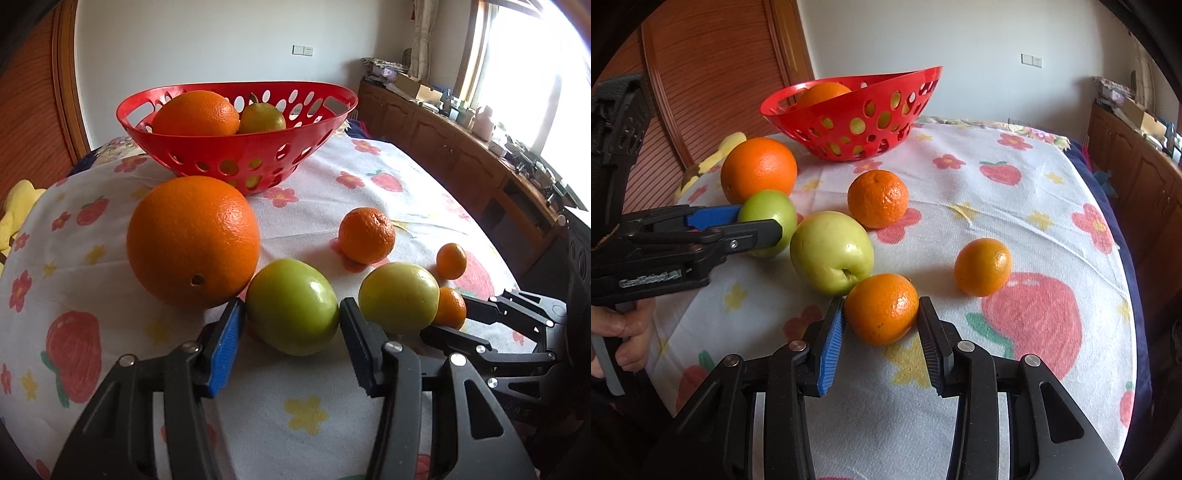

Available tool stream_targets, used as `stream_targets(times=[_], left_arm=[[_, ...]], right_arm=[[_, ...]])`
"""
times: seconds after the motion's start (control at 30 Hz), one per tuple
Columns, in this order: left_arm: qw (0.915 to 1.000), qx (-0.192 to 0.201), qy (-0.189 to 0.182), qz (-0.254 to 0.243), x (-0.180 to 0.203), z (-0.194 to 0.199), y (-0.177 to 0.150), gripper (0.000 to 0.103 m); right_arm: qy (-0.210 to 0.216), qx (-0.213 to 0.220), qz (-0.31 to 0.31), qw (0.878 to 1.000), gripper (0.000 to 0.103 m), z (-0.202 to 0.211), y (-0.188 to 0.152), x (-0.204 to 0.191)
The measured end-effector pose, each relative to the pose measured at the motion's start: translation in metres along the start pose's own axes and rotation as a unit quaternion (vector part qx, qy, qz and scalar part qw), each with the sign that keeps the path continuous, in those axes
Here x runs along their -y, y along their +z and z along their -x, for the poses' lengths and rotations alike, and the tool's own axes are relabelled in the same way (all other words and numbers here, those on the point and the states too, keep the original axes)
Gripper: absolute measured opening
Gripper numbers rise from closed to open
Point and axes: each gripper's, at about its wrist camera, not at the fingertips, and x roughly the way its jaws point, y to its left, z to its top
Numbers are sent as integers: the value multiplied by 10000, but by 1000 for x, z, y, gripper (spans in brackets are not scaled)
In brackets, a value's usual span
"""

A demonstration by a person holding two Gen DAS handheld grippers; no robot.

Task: Organize fruits
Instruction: 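Close the left gripper on the green fruit while the right gripper grasps the mandarin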

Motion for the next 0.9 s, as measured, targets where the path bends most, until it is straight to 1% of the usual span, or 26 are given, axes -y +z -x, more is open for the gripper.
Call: stream_targets(times=[0.23, 0.33, 0.5, 0.73, 0.9], left_arm=[[10000, -5, 5, -56, 0, 0, -2, 53], [9998, -192, -42, 38, -2, -8, -5, 55], [9996, -114, -177, 176, -5, -6, -9, 53], [9996, -117, -235, 86, -5, -2, -12, 51], [9995, -26, -314, -2, -5, 10, -13, 51]], right_arm=[[-4, 5, 1, 10000, 39, 0, 0, 0], [-8, 4, 3, 10000, 39, 0, -1, 0], [5, 9, -22, 10000, 39, 0, 0, 0], [-3, 10, -18, 10000, 39, 0, 0, 0], [-21, -4, 15, 10000, 39, -1, -1, 1]])
